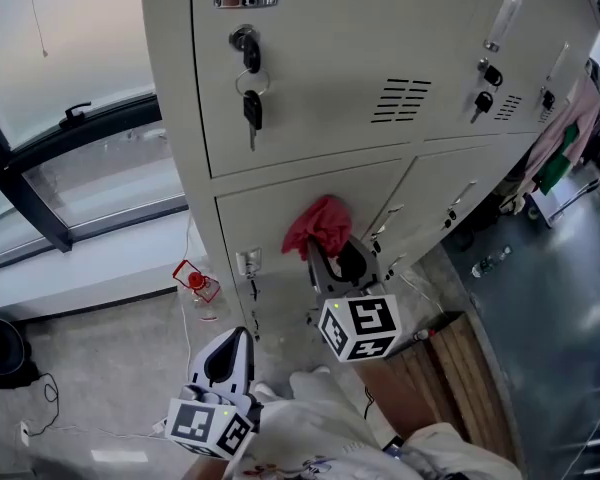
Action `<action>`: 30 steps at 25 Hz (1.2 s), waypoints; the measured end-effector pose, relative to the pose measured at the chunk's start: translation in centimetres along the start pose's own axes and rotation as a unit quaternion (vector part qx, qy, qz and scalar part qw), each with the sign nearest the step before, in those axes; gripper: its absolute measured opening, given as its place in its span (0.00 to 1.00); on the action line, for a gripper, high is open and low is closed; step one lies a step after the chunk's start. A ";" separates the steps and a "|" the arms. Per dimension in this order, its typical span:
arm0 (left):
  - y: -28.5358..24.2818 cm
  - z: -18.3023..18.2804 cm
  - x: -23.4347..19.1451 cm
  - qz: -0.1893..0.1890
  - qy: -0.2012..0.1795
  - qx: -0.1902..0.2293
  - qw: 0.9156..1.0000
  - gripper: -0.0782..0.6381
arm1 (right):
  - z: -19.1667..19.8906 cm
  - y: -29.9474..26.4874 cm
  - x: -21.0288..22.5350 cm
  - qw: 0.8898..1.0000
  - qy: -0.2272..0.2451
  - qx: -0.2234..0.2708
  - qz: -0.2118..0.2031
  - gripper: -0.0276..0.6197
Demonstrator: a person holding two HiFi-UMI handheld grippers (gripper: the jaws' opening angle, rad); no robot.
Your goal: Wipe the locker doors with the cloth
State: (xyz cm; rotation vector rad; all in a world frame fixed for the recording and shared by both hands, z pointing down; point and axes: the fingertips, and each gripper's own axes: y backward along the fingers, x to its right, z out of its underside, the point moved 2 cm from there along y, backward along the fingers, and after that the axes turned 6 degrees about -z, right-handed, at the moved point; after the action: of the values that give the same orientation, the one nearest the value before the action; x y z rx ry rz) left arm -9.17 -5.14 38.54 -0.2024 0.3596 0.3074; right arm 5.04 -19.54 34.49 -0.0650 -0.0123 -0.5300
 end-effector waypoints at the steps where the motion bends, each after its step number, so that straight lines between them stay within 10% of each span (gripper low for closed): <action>1: 0.1 0.0 -0.1 -0.002 0.000 0.000 1.000 0.11 | 0.1 -0.1 -0.4 1.000 0.004 -0.001 -0.004 0.29; 30: 2.9 -0.7 -1.3 -0.049 0.006 0.026 0.998 0.11 | 3.8 -2.2 -13.2 0.981 0.070 -0.028 -0.180 0.29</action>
State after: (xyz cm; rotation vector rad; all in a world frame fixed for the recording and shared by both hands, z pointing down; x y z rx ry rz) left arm -11.50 -2.90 37.95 -0.1695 0.3686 0.1999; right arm -7.46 -14.47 38.03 -0.0804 0.1315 -0.8954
